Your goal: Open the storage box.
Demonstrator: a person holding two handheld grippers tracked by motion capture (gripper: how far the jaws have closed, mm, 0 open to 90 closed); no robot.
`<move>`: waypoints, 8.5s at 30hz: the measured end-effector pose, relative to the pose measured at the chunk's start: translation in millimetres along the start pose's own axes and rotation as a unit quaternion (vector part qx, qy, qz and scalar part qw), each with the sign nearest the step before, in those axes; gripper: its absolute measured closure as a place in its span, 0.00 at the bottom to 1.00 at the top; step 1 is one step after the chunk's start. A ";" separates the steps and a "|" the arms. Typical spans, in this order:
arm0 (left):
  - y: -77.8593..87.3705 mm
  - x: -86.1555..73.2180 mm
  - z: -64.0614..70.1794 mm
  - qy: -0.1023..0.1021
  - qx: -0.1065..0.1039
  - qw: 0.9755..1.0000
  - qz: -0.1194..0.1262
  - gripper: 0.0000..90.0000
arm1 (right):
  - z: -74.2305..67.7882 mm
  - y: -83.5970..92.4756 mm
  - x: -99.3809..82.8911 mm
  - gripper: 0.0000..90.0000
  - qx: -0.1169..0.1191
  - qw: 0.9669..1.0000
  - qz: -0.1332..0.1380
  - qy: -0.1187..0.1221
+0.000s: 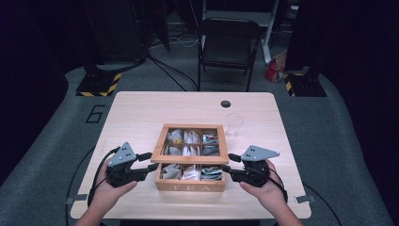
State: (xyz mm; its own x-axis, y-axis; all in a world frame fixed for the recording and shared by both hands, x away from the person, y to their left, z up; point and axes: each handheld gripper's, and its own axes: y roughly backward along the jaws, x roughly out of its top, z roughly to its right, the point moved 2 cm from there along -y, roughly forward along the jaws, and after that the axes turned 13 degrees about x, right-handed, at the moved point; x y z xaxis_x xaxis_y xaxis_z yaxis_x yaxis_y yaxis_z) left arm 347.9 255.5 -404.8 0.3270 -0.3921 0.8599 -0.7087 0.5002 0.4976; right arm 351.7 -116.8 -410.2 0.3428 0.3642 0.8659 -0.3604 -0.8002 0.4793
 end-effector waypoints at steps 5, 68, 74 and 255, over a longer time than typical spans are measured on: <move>1.0 10.7 -7.2 0.001 -0.011 1.000 0.002 0.58 | 5.1 3.9 12.1 0.56 0.008 1.000 0.004 -0.006; -66.8 55.5 -63.4 0.000 0.024 0.999 0.044 0.61 | 49.6 13.2 87.1 0.60 0.017 0.998 0.037 -0.038; -68.4 58.0 -64.2 0.001 0.031 0.998 0.051 0.62 | 53.3 13.5 89.4 0.62 0.016 0.998 0.048 -0.042; -139.7 52.1 -113.8 0.100 0.028 0.994 -0.029 0.49 | 138.2 -70.8 60.1 0.52 -0.050 0.996 -0.020 -0.076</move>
State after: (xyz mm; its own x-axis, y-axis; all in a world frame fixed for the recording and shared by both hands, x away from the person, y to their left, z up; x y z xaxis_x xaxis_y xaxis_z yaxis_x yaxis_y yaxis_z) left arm 535.1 253.1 -416.6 0.4815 -0.2550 0.8385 -0.7175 0.4348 0.5442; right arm 517.8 -104.1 -411.9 0.4828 0.3132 0.8178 -0.4255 -0.7323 0.5317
